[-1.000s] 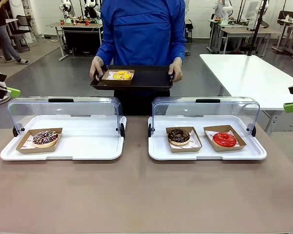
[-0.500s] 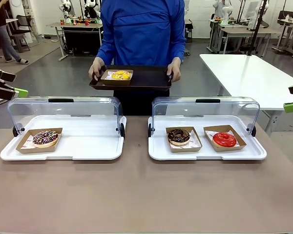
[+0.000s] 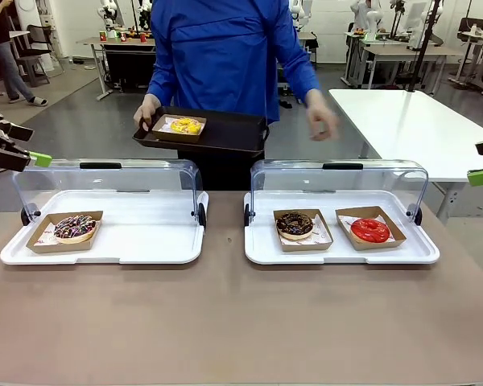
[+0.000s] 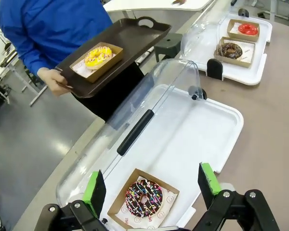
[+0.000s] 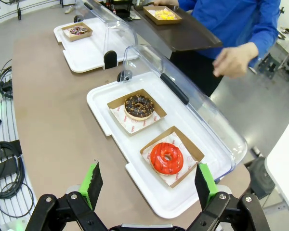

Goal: Provide the desired donut to the person.
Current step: Pick up and lift the Paper togo box containing the Donut pointed at by the person.

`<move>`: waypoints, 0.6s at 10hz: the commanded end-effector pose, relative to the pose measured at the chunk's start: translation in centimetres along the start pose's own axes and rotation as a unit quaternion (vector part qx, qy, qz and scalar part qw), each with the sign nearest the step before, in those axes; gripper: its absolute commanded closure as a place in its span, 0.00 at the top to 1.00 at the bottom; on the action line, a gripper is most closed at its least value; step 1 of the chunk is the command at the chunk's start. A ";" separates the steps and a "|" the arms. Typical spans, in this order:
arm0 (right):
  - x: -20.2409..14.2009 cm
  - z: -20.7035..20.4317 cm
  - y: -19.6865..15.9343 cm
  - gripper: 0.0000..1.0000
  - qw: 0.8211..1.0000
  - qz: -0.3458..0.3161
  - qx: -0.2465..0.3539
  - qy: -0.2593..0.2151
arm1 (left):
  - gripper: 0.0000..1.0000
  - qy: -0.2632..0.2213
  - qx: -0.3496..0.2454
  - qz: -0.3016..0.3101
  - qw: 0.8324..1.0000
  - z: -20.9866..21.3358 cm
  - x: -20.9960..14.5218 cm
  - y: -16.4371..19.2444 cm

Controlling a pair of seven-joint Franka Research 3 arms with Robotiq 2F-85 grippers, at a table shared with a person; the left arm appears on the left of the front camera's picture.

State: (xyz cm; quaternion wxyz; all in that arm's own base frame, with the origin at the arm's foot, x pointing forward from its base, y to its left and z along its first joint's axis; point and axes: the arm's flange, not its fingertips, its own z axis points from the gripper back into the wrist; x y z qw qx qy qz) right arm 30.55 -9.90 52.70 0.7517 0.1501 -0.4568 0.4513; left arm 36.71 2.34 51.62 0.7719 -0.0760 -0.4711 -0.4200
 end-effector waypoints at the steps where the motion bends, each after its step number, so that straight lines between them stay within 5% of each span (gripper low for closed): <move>1: 0.0 -0.3 -0.1 1.00 1.000 -0.001 0.004 -0.012 | 1.00 -0.004 0.009 0.009 1.000 0.3 0.1 0.1; 6: 0.0 -0.3 -0.1 1.00 1.000 -0.001 0.004 -0.012 | 1.00 -0.004 0.009 0.009 1.000 0.3 0.1 0.1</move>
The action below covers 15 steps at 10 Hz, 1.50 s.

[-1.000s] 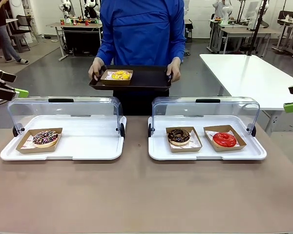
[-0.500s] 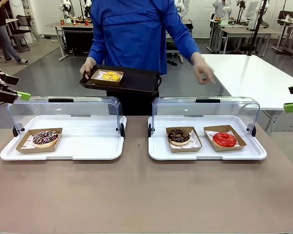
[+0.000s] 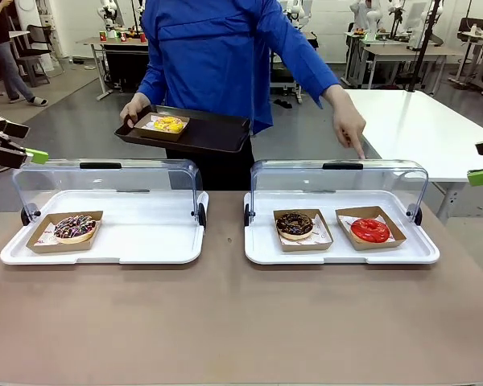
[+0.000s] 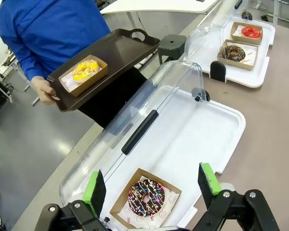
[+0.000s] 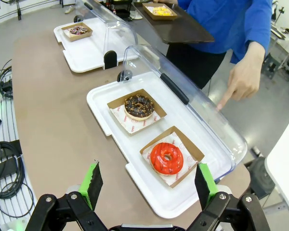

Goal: Provide the desired donut to the person.
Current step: Pick up and lift the Paper togo box containing the Donut pointed at by the person.

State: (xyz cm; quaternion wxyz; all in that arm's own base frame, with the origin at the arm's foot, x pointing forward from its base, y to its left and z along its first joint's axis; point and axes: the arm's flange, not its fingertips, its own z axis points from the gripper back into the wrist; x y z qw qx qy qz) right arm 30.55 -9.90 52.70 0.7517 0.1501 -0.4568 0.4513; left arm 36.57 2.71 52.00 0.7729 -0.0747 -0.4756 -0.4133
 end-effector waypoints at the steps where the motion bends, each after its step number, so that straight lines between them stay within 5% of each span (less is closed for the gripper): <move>1: 0.0 -0.3 -0.1 1.00 1.000 -0.001 0.004 -0.012 | 1.00 -0.001 0.003 0.005 1.000 -0.2 0.0 -0.1; 8: 0.0 0.0 0.0 1.00 1.000 0.000 0.000 0.000 | 1.00 -0.001 0.003 0.005 1.000 -0.2 0.0 -0.1; 11: 4.2 -6.0 -1.5 1.00 0.971 0.074 0.089 0.209 | 1.00 -0.001 0.003 0.005 1.000 -0.2 0.0 -0.1; 15: -2.8 -15.0 -3.7 1.00 0.919 0.143 0.142 0.338 | 1.00 -0.001 0.003 0.005 1.000 -0.2 0.0 -0.1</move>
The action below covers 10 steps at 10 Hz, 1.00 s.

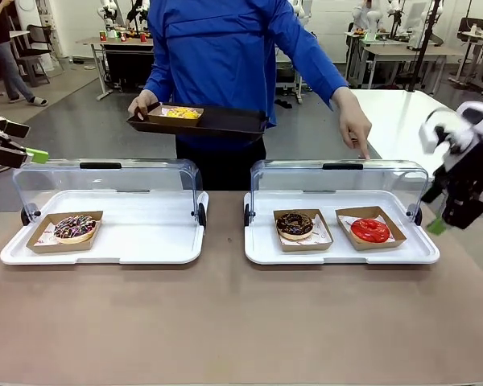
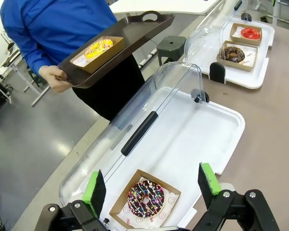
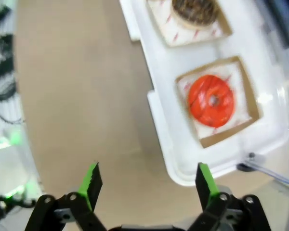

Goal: Provide the desired donut to the person.
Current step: Pick up and lift the Paper togo box containing the Donut pointed at by the person.

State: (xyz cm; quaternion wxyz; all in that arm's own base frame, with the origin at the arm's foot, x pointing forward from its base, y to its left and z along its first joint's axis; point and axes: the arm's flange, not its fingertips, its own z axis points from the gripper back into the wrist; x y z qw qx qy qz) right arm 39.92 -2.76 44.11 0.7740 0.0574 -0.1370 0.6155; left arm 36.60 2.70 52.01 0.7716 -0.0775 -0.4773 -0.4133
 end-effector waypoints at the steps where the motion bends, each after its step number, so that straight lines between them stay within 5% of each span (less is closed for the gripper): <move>1: -1.5 -2.9 -2.3 1.00 0.998 0.053 -0.012 0.043 | 1.00 0.002 0.005 0.004 1.000 -0.2 0.0 -0.1; 10: 0.9 -9.9 -7.7 1.00 0.988 0.136 0.005 0.066 | 1.00 0.002 0.005 0.004 1.000 -0.2 0.0 -0.1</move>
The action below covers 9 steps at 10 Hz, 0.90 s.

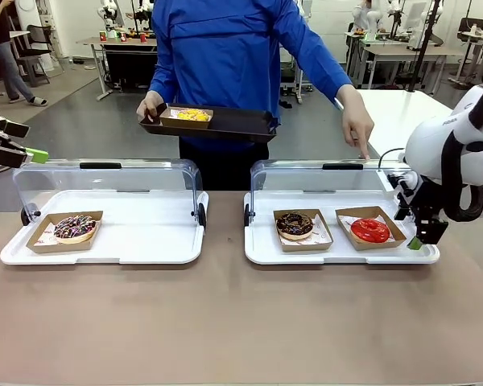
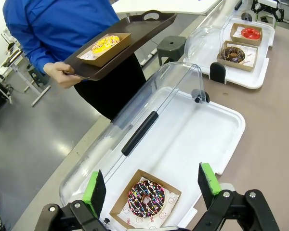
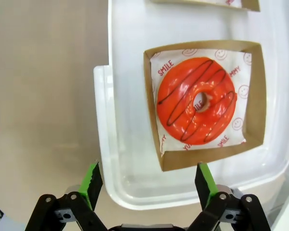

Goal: Provide the desired donut to the person.
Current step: Pick up and lift the Paper togo box containing the Donut pointed at by the person.

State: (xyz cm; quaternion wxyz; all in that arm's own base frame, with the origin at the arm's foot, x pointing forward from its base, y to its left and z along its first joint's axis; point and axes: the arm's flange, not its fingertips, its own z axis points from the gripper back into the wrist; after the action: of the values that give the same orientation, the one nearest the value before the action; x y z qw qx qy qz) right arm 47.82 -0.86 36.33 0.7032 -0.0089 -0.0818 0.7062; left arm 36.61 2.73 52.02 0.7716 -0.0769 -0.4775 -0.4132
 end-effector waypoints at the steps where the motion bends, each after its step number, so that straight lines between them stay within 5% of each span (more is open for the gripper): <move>1: -0.2 -1.5 -1.4 1.00 1.000 0.020 0.001 -0.021 | 1.00 0.002 0.004 0.004 1.000 -0.2 0.0 -0.2; 4: -0.4 -2.4 -1.5 1.00 1.000 0.012 0.007 -0.013 | 1.00 0.002 0.004 0.004 1.000 -0.2 0.0 -0.2; 5: -0.6 -2.7 -1.6 0.51 1.000 0.015 0.005 -0.013 | 1.00 0.002 0.004 0.004 1.000 -0.2 0.0 -0.2; 6: -0.7 -3.0 -1.7 0.42 1.000 0.017 0.006 -0.013 | 1.00 0.002 0.004 0.004 1.000 -0.2 0.0 -0.2; 7: -0.9 -3.2 -1.8 0.00 1.000 0.016 -0.003 -0.008 | 1.00 0.002 0.004 0.004 1.000 -0.2 0.0 -0.2; 9: -1.3 -3.6 -2.2 0.00 1.000 0.007 -0.012 -0.005 | 1.00 0.002 0.004 0.004 1.000 -0.2 0.0 -0.2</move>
State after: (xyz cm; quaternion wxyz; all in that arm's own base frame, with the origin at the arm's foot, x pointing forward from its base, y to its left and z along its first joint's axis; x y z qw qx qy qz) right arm 49.60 -1.43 33.48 0.7023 -0.0094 -0.0814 0.7071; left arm 36.61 2.73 52.02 0.7715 -0.0764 -0.4773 -0.4136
